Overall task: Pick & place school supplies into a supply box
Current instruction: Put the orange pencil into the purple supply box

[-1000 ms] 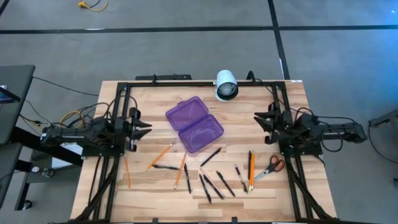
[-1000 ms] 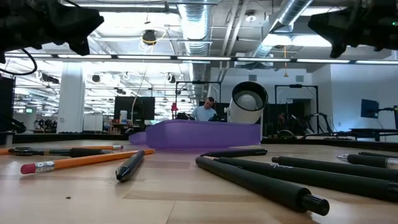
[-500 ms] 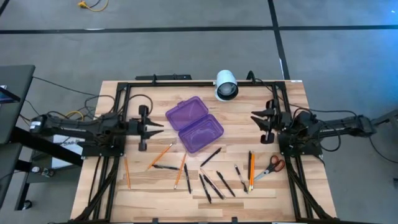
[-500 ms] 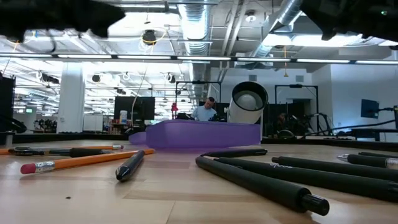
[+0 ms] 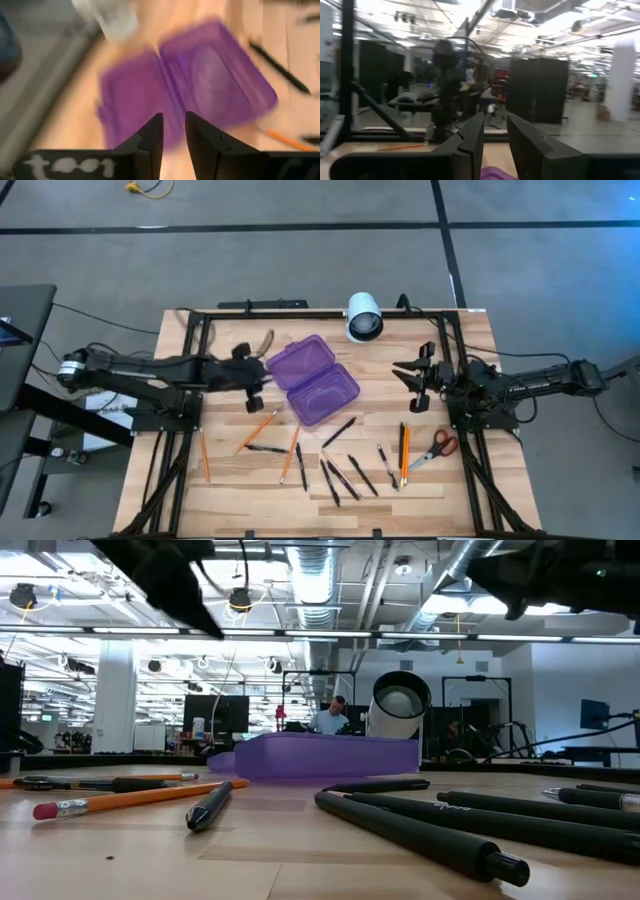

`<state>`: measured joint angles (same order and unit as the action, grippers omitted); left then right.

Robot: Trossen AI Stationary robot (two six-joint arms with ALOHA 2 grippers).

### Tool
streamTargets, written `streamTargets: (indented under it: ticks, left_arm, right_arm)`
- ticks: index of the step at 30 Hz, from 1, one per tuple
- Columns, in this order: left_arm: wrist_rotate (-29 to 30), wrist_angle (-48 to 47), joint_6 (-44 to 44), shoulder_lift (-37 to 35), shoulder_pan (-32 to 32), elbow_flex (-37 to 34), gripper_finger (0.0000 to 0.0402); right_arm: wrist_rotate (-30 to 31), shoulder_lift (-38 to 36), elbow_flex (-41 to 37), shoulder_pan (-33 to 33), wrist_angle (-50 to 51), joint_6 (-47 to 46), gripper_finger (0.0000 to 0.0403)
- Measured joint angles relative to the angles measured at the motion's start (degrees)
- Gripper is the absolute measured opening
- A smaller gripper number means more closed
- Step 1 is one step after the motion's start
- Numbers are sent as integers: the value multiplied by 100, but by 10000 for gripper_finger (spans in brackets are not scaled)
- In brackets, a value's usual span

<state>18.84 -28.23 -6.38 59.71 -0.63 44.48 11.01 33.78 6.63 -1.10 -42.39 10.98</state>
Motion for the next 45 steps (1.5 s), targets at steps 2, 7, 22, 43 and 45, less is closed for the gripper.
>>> streamTargets:
  ticks: [2, 7, 22, 43, 45]
  left_arm:
    - [-258, -309, -582, 436, -114, 85, 73]
    - [-164, -637, -1473, 1408, -613, 95, 73]
    - [36, -921, -3080, 2100, -1294, 67, 75]
    - [-470, -418, -2753, 2102, -1316, -342, 208]
    - [-478, -414, -2650, 2102, -1367, -349, 208]
  right_arm:
    - [91, 63, 0, 49, 8, -4, 82]
    - [280, 232, 0, 87, 50, -236, 82]
    - [259, 304, 4, -189, 443, -543, 82]
    - [255, 302, 4, -387, 724, -498, 82]
    - [255, 302, 4, -387, 748, -498, 82]
